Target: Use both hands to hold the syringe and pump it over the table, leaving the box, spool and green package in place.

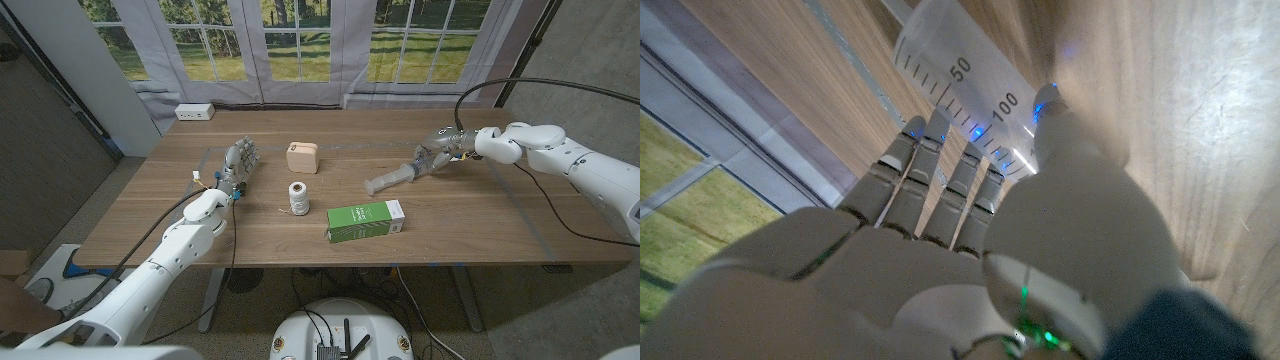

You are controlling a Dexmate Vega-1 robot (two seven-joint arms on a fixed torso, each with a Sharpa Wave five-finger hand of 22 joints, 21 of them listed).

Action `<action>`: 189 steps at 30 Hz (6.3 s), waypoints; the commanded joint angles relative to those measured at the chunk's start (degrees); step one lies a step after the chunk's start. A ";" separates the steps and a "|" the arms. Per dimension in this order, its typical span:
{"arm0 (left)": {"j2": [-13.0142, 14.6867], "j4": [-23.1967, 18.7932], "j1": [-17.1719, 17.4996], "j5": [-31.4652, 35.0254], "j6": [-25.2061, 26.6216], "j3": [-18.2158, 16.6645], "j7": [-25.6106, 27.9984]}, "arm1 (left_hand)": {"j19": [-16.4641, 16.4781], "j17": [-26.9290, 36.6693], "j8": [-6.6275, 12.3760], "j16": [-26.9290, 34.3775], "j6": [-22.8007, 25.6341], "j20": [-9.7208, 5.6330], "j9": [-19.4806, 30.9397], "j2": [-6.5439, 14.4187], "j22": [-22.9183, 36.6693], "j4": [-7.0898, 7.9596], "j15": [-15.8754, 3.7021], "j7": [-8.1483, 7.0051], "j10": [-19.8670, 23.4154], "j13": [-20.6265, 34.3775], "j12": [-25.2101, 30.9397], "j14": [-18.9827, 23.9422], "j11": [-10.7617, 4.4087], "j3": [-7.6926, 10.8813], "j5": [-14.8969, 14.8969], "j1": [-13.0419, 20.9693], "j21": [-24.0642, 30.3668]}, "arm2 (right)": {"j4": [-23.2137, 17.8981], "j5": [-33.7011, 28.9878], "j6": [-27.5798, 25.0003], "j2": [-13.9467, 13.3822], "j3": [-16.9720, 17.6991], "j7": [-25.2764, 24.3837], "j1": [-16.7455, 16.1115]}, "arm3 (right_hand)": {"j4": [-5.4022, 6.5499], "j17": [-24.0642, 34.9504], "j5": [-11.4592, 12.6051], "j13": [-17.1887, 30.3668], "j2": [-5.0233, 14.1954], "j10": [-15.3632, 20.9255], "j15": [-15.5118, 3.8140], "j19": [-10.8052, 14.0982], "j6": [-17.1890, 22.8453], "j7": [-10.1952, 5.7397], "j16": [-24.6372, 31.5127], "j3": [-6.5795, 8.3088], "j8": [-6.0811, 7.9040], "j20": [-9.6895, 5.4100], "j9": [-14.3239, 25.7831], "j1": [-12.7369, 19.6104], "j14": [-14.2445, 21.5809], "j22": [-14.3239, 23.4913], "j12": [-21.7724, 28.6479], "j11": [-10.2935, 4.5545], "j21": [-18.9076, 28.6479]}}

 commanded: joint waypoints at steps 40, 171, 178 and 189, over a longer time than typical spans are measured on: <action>2.79 -3.99 1.79 1.81 -0.52 -0.86 0.88 | 0.42 0.28 -0.12 0.01 0.49 -0.03 0.07 2.90 0.30 -0.16 0.25 0.11 0.57 0.28 -0.22 0.34 0.01 0.94 0.07 -0.95 -0.16 | -16.51 13.20 -10.55 -4.40 12.77 4.47 -11.52 | 0.46 -0.06 0.99 -0.26 4.88 6.99 -9.98 0.73 6.94 -1.37 -1.56 -1.20 0.14 -3.01 -0.28 5.22 3.23 0.33 -0.25 -1.61 -0.11; 19.61 -22.79 -19.08 37.00 4.75 9.81 -15.85 | -6.82 0.29 -0.75 -0.36 -0.47 -1.29 -0.03 2.46 0.29 -2.03 -3.55 -2.77 -3.17 -0.04 -1.22 -4.70 -2.40 1.22 -0.06 -2.46 -1.16 | -38.37 38.78 -42.51 1.31 18.42 -5.04 -26.39 | 0.31 0.89 2.19 1.76 5.72 9.26 -9.71 2.93 8.25 -1.66 -3.73 -3.37 -2.59 -0.96 -0.36 1.61 6.13 0.21 -1.72 -1.58 -0.05; 17.74 -20.66 -20.33 40.60 2.57 11.36 -16.25 | -8.07 0.13 -0.89 -0.38 -1.59 -1.44 -0.05 2.72 0.28 -2.18 -3.90 -2.96 -4.01 -0.09 -1.31 -5.08 -2.70 1.35 -0.03 -2.28 -1.25 | -38.99 39.08 -43.19 1.33 18.67 -5.15 -26.60 | 0.35 0.97 2.22 1.86 5.75 9.25 -9.64 2.96 8.48 -1.65 -3.85 -3.41 -2.66 -0.89 -0.34 1.56 6.24 0.21 -1.85 -1.60 -0.08; 13.92 -16.18 -22.00 40.77 -0.45 13.66 -18.85 | -9.09 0.01 -0.94 -0.33 -2.91 -1.35 -0.08 3.08 0.28 -2.44 -3.90 -3.01 -4.79 -0.15 -1.31 -5.36 -2.50 1.34 -0.07 -2.01 -1.12 | -38.71 39.34 -43.15 1.97 18.64 -5.89 -26.30 | 0.50 1.01 2.26 2.01 5.77 9.13 -9.60 3.00 8.44 -1.64 -4.08 -3.51 -2.89 -0.78 -0.33 1.28 6.33 0.21 -2.07 -1.55 -0.12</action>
